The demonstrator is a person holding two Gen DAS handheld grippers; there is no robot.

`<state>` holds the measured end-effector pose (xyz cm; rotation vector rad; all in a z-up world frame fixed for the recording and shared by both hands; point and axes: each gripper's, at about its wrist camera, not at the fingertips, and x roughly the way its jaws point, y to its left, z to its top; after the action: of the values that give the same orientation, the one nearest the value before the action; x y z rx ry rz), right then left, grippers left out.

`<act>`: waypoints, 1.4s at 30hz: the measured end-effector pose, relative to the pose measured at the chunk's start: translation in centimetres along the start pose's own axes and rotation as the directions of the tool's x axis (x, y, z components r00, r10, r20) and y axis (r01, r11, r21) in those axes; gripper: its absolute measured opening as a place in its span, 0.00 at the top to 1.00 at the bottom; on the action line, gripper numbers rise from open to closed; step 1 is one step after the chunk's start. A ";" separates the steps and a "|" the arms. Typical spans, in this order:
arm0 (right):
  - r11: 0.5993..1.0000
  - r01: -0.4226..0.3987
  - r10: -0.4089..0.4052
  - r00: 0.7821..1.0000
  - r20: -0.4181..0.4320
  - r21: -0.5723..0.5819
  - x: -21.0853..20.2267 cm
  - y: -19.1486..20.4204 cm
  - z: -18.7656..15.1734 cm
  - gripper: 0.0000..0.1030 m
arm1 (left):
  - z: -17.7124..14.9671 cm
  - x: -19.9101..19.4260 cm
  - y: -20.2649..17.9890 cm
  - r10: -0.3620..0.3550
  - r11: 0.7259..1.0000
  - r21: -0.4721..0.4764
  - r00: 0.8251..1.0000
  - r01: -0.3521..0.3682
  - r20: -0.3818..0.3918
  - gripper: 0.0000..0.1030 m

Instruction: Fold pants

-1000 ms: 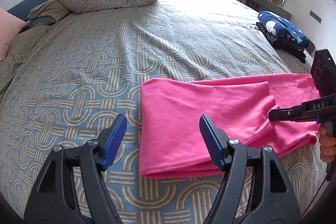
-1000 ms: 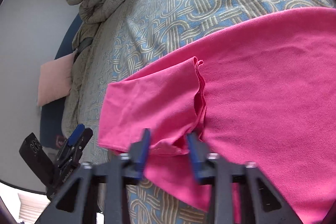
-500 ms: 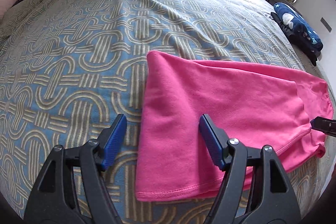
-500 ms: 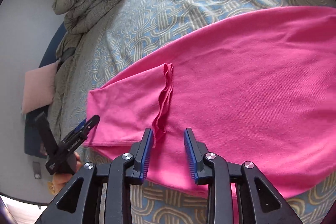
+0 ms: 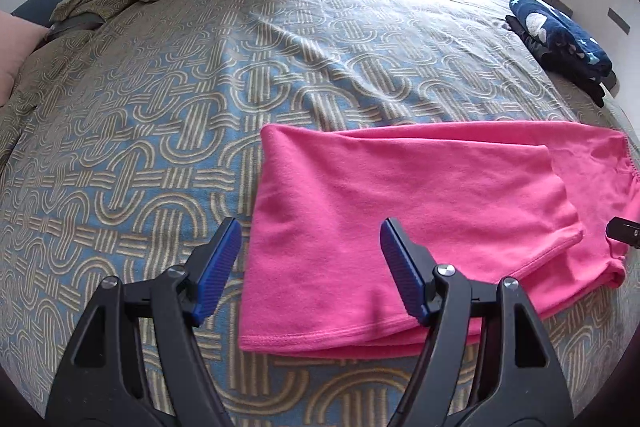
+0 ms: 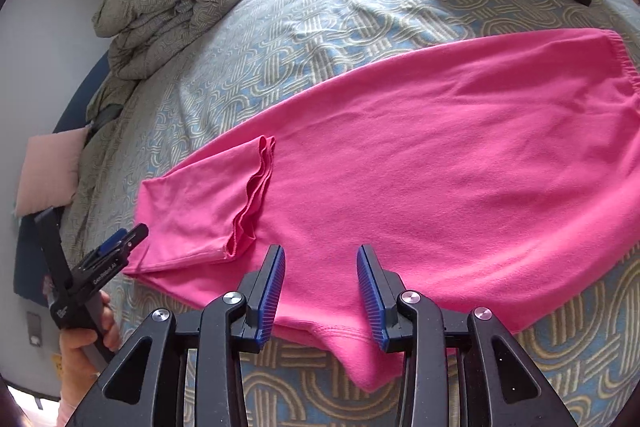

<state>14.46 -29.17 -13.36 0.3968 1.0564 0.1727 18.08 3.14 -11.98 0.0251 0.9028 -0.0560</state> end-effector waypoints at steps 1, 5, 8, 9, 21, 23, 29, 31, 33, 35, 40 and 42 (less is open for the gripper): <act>1.000 0.007 -0.007 1.000 0.007 0.013 -0.3 -0.6 0.0 0.63 | 0.1 -0.4 -0.6 -0.002 1.000 0.018 1.000 0.002 0.010 0.30; 0.996 0.033 -0.037 0.999 0.040 0.086 -1.8 -4.0 -0.3 0.63 | 0.7 -1.2 -3.8 -0.036 0.996 0.083 0.999 0.033 0.023 0.30; 0.990 0.036 -0.046 0.996 0.071 0.138 -3.2 -6.6 -0.9 0.63 | 0.9 -1.2 -6.2 -0.051 0.991 0.122 0.999 0.050 0.007 0.29; 0.988 0.039 -0.052 0.995 0.082 0.151 -3.8 -7.5 -1.1 0.63 | 1.0 -1.2 -7.0 -0.055 0.990 0.132 0.998 0.054 0.003 0.29; 0.959 0.039 -0.094 0.978 0.186 0.282 -8.2 -15.0 -2.6 0.63 | 0.4 -0.9 -15.4 -0.129 0.966 0.216 0.990 0.139 -0.060 0.29; 0.948 0.034 -0.102 0.974 0.201 0.316 -8.8 -16.5 -2.9 0.61 | 0.5 -0.8 -16.6 -0.144 0.962 0.223 0.987 0.156 -0.069 0.29; 0.922 -0.049 -0.052 0.968 0.248 0.385 -10.0 -19.9 -2.9 0.53 | 0.6 -0.7 -19.6 -0.175 0.953 0.236 0.980 0.193 -0.093 0.29; 0.911 -0.067 -0.052 0.960 0.276 0.407 -10.4 -20.6 -2.8 0.46 | 0.6 -0.7 -20.1 -0.183 0.951 0.235 0.978 0.202 -0.099 0.29; 0.899 -0.094 -0.045 0.952 0.302 0.428 -10.8 -21.4 -2.6 0.41 | 0.6 -0.6 -20.2 -0.190 0.951 0.228 0.976 0.211 -0.111 0.29; 0.886 -0.127 -0.021 0.950 0.313 0.446 -10.6 -21.9 -2.4 0.38 | 0.6 -0.4 -20.1 -0.197 0.952 0.212 0.973 0.219 -0.120 0.29; 0.877 -0.157 0.001 0.945 0.326 0.454 -10.5 -22.2 -2.0 0.34 | 0.8 -0.5 -19.6 -0.234 0.954 0.163 0.964 0.252 -0.122 0.29; 0.875 -0.165 0.006 0.944 0.331 0.455 -10.5 -22.2 -1.7 0.33 | 0.8 -0.4 -19.7 -0.247 0.951 0.160 0.961 0.266 -0.126 0.29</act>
<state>6.74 -52.54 -14.46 0.8932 0.7477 -0.0795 17.25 -16.55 -11.14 0.0752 0.9998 -0.3808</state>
